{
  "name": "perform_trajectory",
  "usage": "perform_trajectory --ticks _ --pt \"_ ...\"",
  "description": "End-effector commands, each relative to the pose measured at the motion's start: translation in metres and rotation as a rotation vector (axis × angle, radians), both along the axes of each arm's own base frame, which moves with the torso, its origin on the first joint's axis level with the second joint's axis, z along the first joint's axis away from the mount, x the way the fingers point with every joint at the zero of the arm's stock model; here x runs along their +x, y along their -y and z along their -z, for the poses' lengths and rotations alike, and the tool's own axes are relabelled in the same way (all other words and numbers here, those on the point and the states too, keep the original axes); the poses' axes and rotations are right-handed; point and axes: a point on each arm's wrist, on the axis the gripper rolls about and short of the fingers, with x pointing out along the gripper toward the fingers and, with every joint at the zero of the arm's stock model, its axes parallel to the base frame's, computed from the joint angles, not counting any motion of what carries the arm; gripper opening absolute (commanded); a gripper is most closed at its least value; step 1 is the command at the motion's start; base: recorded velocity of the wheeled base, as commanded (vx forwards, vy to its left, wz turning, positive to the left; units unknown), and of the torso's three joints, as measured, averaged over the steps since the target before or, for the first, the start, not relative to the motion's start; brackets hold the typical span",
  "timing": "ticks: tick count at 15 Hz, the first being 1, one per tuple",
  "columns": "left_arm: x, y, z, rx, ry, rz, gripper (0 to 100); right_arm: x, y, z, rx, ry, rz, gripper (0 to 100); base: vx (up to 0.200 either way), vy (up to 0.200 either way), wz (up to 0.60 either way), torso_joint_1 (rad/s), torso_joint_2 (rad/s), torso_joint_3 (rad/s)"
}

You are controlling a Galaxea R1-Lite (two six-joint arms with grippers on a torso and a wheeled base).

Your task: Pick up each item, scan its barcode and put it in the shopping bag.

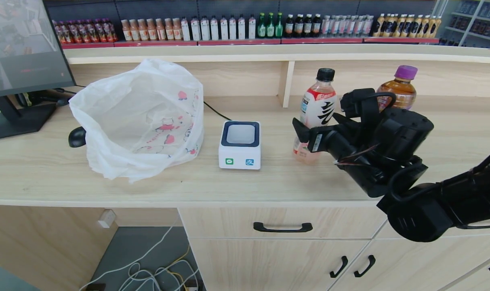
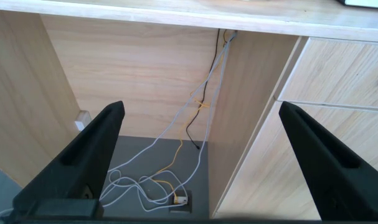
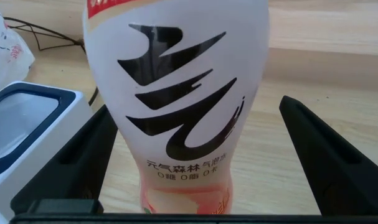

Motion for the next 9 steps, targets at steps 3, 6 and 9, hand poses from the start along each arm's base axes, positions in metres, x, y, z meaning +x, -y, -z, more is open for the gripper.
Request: perform_trajectory --ticks 3,6,9 --pt "0.0 0.0 0.0 0.0 0.001 0.0 100 0.006 -0.002 0.002 0.0 0.002 0.004 100 0.0 0.0 0.0 0.0 0.0 0.0" --pt "0.0 0.0 0.0 0.0 0.001 0.0 100 0.015 -0.004 0.005 0.001 0.005 0.009 100 0.0 0.0 0.0 0.0 0.0 0.0" --pt "0.0 0.0 0.0 0.0 0.001 0.001 100 0.016 -0.004 0.006 0.0 0.007 0.011 100 0.0 0.0 0.0 0.0 0.0 0.0"
